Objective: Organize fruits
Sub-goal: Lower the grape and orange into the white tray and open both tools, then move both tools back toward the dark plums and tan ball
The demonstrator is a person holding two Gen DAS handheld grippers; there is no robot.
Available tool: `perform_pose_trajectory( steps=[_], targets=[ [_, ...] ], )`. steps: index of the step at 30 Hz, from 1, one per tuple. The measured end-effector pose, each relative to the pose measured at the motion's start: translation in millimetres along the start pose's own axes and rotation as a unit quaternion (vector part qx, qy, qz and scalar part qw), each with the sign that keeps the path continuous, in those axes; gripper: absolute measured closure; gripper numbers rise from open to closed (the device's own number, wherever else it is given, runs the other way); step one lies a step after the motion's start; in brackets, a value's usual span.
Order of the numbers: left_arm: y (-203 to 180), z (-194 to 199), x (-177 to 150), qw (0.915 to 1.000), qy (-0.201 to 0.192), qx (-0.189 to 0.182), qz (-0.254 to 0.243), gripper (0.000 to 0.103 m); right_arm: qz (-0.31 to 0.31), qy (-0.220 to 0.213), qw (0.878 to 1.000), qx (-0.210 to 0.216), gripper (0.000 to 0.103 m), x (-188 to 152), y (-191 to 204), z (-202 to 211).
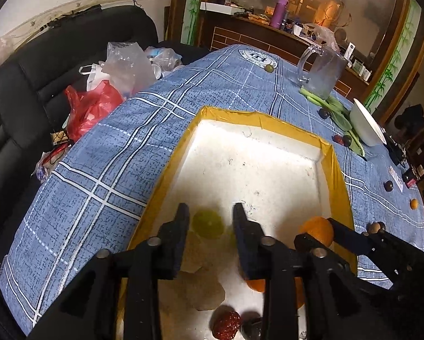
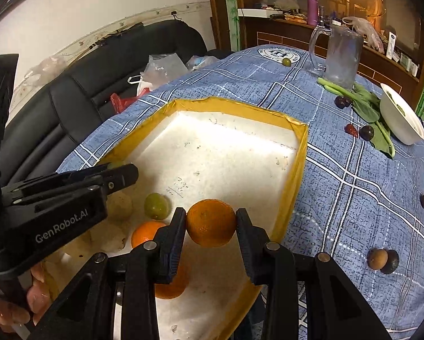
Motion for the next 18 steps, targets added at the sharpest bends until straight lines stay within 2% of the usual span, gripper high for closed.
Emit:
perform_pose_trajectory(
  steps=[2,6,11,18],
  targets=[
    [0.5,5.5,-0.7,1.0000,-0.010,0.001,0.001,0.052,-0.002,-0.003,1.000,0.001,0.062,-0.5,0.3,0.2],
    [0.6,19.7,-1.8,0.9996,-0.027,0.008,-0.002,0.050,-0.011,-0.011,1.000,0.006,0.052,-1.7,0.9,4.9],
    [-3.1,46.8,-8.8,0.9977,-0.060,0.030,-0.009,0.040,-0.013,-0.023,1.000,0.009,0.051,-5.4,4.5,18.3],
    [-18.8,85.2,-30.6,0.9915,-0.108,0.060,-0.040,0.030,-0.012,-0.045,0.999,0.001,0.045,-18.3,6.9,47.9]
  ],
)
Point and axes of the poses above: each gripper's, at about its wrist camera, not at the fingertips, and z roughly against the way its jaws point, y to its left, x to its top, the point moved 1 cm from there along -z, roughly the way its jaws point, and after that the axes turned 5 degrees about x, right-handed, at the moved point
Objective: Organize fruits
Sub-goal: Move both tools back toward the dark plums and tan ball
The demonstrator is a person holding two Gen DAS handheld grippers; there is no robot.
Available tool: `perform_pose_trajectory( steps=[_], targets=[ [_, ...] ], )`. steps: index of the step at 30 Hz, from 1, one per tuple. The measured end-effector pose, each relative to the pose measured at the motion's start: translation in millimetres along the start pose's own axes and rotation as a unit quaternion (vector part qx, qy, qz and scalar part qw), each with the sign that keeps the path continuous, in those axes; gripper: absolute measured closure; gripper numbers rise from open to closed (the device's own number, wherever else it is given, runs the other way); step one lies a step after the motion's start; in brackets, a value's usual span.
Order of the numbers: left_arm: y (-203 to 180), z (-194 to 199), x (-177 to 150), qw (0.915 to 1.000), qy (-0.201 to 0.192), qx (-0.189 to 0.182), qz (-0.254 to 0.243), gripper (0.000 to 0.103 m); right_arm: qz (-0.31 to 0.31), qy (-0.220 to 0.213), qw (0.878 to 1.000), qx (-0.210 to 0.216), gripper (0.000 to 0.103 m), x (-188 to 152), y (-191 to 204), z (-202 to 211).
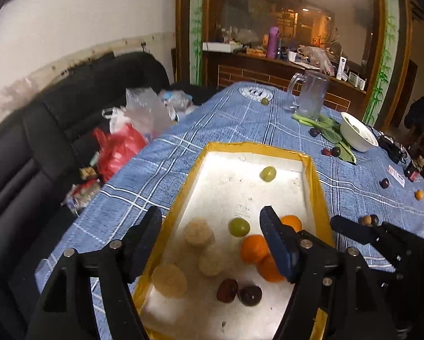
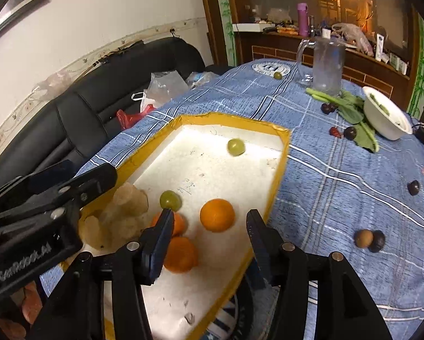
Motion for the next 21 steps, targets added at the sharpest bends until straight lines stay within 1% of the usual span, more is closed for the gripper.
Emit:
perform_pose_trajectory(
  steps=[6,8,11,15,21],
  targets=[
    [-14.6,31.9,-7.0,0.9987,-0.035,0.018,-0.031,0.028,-0.002,-0.011,1.000,-0.012,0.044,-12.8,-3.6,21.2],
    [-18.6,40.2,-8.4,0.9981,-0.043,0.018,-0.039,0.027,-0.006,-0.014,1.000,-0.014,0.044,-16.6,-6.4,27.6],
    [-25.0,50.8,-10.2,0.9975,-0.051,0.015,-0.047,0.026,-0.012,-0.021,1.000,-0.017,0.043,-21.9,-10.6,38.5],
    [-34.6,61.8,-15.0,0.9969,-0.054,0.010,-0.056,0.026,-0.019,-0.033,0.999,-0.022,0.039,-30.6,-16.6,57.1],
    [-55.0,73.1,-22.3,0.9956,-0.056,0.003,-0.075,0.025,-0.031,-0.045,0.998,-0.032,0.039,-45.0,-31.7,76.7]
  ],
)
Point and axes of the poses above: each gripper's, at about its wrist camera, not at the fingertips, and z roughly against the way its jaws point, y to its left, x to its top, the point moved 1 cm from there along -z, roughly the way its jaws point, and after that the axes turned 5 degrees about x, right-handed, at the moved point
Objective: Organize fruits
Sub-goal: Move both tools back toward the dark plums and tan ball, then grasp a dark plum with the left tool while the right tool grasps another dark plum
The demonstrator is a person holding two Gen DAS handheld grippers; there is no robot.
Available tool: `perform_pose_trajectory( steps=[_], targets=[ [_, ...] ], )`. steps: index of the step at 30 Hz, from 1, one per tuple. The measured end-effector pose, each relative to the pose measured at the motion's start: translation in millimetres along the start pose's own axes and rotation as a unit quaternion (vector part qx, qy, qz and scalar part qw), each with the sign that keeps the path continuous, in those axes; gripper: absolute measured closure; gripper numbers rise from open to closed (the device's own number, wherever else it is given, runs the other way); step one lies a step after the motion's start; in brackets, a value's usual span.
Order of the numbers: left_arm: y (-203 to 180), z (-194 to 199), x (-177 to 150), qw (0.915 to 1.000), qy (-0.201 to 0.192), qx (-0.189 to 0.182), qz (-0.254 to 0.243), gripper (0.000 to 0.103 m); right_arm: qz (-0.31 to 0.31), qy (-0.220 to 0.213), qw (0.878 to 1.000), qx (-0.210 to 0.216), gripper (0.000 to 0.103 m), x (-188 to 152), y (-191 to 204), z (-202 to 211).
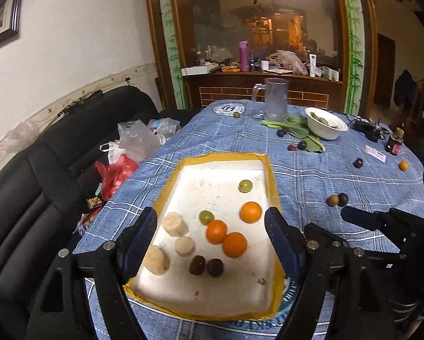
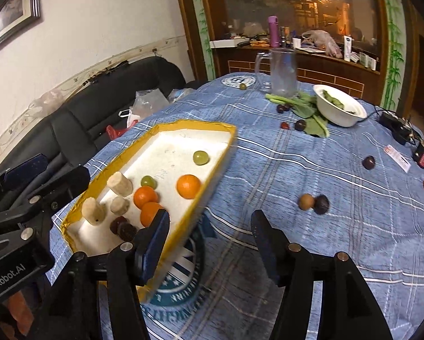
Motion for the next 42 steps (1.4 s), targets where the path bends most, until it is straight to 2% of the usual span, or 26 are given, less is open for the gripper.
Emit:
perform_pose_trajectory(
  steps=[7,11,14,18,22,24,25,28,31,35,39,40,41,42],
  targets=[
    [-30.2,-5.2,-0.3,0.9992,0.020,-0.027,-0.020,0.022,-0.030,0.003,0.999,-0.030,0.037,-15.5,-48.5,12.2],
    [-54.1,-19.6,-2.7,0.9973,0.044,-0.052,-0.029,0.022,-0.069,0.009,0.995,-0.070,0.037,-26.4,-105.0,23.3],
    [-72.9,-32.3,-4.9,0.9949,0.062,-0.072,-0.034,0.022,-0.122,0.007,0.987,-0.100,0.037,-32.2,-161.2,36.6],
    [-100.6,-45.7,-6.9,0.9907,0.080,-0.100,-0.047,0.023,-0.198,-0.007,0.969,-0.146,0.038,-38.0,-242.2,56.6],
    [-125.9,-57.6,-5.7,0.9856,0.093,-0.129,-0.058,0.023,-0.238,-0.026,0.953,-0.188,0.038,-33.6,-303.1,67.8],
    [-134.8,-62.8,-5.4,0.9842,0.097,-0.135,-0.060,0.023,-0.248,-0.027,0.948,-0.196,0.038,-27.3,-324.9,67.0],
    [-138.5,-65.6,-5.5,0.9840,0.098,-0.135,-0.062,0.023,-0.258,-0.031,0.948,-0.185,0.038,-23.5,-332.0,65.6],
    [-143.1,-74.7,-4.5,0.9835,0.102,-0.138,-0.056,0.023,-0.261,-0.034,0.954,-0.146,0.038,-7.6,-331.9,51.4],
    [-140.8,-77.8,-1.4,0.9834,0.103,-0.143,-0.045,0.023,-0.225,-0.026,0.967,-0.118,0.038,22.0,-312.5,18.6],
    [-134.1,-76.8,3.3,0.9852,0.093,-0.136,-0.047,0.023,-0.176,-0.007,0.977,-0.118,0.038,55.0,-289.1,-29.1],
    [-126.2,-76.8,7.0,0.9869,0.086,-0.127,-0.051,0.023,-0.158,0.034,0.976,-0.143,0.038,67.2,-284.6,-75.4],
    [-125.4,-77.1,7.8,0.9870,0.085,-0.127,-0.051,0.023,-0.159,0.042,0.976,-0.146,0.039,66.5,-284.6,-81.7],
    [-125.5,-78.0,9.6,0.9870,0.083,-0.128,-0.052,0.023,-0.160,0.049,0.975,-0.148,0.046,65.2,-284.5,-85.9],
    [-128.0,-79.4,11.0,0.9866,0.082,-0.130,-0.055,0.023,-0.152,0.043,0.975,-0.156,0.059,64.3,-282.5,-84.1]
  ],
)
Point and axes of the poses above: each gripper's, at about its wrist camera, not at the fingertips, and z roughly against the way its jaws point, y to its left, x to its top, the point moved 1 cm from there along -z, roughly the way its jaws point, and after that the axes turned 5 degrees about x, right-handed, at the moved point
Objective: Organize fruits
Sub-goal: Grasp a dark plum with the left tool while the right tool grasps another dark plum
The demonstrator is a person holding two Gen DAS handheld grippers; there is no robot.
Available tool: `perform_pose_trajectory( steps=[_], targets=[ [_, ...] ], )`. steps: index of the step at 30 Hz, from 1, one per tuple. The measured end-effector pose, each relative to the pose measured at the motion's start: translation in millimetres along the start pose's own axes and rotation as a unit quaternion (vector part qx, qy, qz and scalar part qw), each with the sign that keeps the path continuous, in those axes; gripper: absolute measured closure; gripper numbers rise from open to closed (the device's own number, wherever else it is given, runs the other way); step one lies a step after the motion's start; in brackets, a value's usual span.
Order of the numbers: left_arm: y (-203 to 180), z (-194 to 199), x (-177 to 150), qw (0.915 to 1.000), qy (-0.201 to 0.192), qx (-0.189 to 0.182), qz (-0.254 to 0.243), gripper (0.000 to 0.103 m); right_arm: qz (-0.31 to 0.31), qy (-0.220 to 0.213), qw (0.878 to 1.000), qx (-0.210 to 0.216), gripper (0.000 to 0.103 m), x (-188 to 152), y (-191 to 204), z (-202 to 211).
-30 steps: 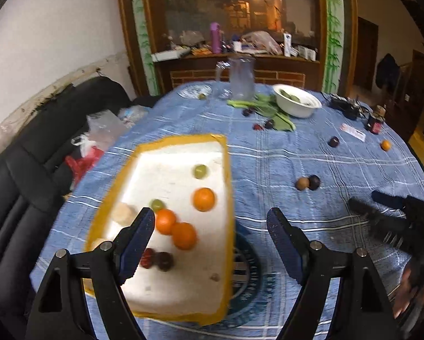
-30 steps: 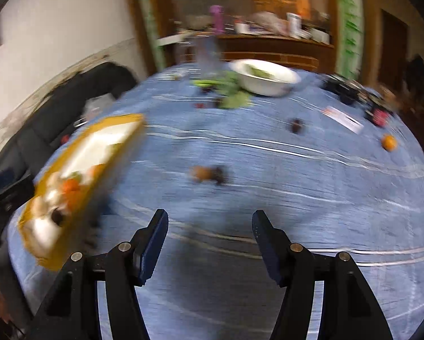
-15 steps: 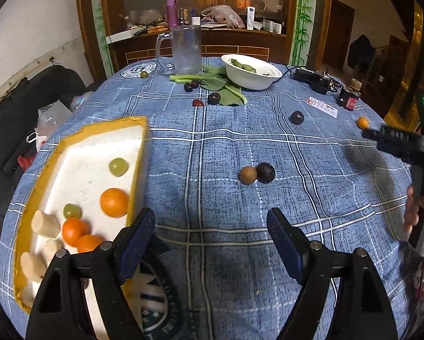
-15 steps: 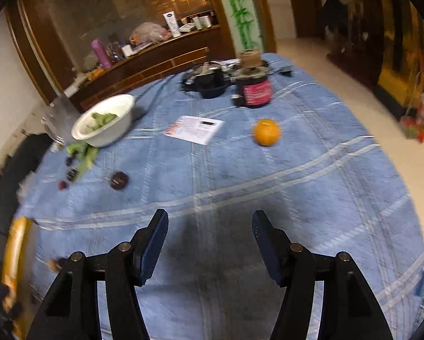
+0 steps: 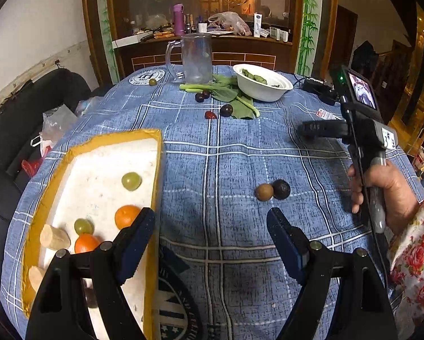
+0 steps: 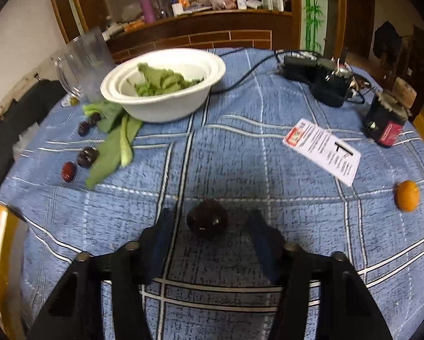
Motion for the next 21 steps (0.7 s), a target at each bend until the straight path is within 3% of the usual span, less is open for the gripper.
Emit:
perform_pose_trajectory(
  steps=[2,5,8,14,18,21],
  targets=[
    [-8.8,-3.3,4.4,0.9999,0.001,-0.010,-0.011,0.023,0.002,0.003,1.000,0.004,0.073,-2.5,1.4,2.3],
    [-29.4,-8.9,10.3,0.9981,0.001,-0.048,-0.039,0.026,-0.013,-0.005,1.000,0.017,0.074,-10.9,-8.8,19.3],
    [-52.3,-22.4,16.2,0.9953,0.005,-0.056,-0.079,0.045,-0.030,-0.015,0.999,0.037,0.074,-26.8,-17.2,43.9],
    [-77.4,-59.9,23.6,0.9882,0.033,-0.087,-0.122,0.047,-0.050,-0.023,0.994,0.090,0.074,-66.5,-18.5,92.6],
    [-90.1,-82.4,15.2,0.9840,0.047,-0.057,-0.163,0.048,-0.059,-0.027,0.990,0.128,0.074,-90.2,-12.3,105.9],
    [-90.7,-82.8,11.0,0.9830,0.035,-0.025,-0.178,0.063,-0.055,-0.028,0.989,0.132,0.074,-99.1,-9.5,103.1]
  ],
)
Point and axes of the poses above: each gripper's, at about its wrist camera, not at the fingertips, and z roughly against the way its jaws point, y to its left, x to its top, the point moved 1 cm from there along -z, roughly the way its jaws point, and after that the axes turned 5 degrees about x, right-handed, at the moved point
